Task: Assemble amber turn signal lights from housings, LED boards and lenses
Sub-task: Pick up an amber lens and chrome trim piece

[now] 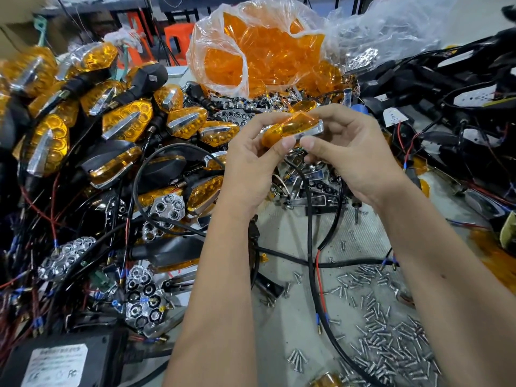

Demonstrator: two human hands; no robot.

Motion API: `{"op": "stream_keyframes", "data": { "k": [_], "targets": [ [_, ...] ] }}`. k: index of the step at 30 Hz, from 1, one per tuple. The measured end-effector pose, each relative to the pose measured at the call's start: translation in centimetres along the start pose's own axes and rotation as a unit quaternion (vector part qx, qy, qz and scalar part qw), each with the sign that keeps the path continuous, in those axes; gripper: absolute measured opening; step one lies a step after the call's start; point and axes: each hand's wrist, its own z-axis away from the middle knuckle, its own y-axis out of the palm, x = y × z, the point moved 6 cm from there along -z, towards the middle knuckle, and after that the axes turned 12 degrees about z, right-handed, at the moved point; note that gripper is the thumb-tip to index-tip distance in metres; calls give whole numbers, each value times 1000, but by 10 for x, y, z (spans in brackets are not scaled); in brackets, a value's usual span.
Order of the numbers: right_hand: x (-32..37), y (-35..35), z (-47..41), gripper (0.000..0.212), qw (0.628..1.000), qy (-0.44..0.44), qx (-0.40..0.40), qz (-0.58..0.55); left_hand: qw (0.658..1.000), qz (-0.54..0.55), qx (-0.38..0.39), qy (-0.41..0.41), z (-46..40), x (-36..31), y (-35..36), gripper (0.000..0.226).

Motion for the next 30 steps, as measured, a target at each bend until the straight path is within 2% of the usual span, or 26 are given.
{"op": "stream_keyframes", "data": {
  "k": [15, 30],
  "targets": [
    [7, 4, 1, 35, 993, -53, -7, 103, 996, -85, 0, 38, 0, -4, -3, 26],
    [1, 4, 2, 32, 999, -7, 14, 38, 997, -76, 26, -8, -2, 2, -6, 23]
  ]
}}
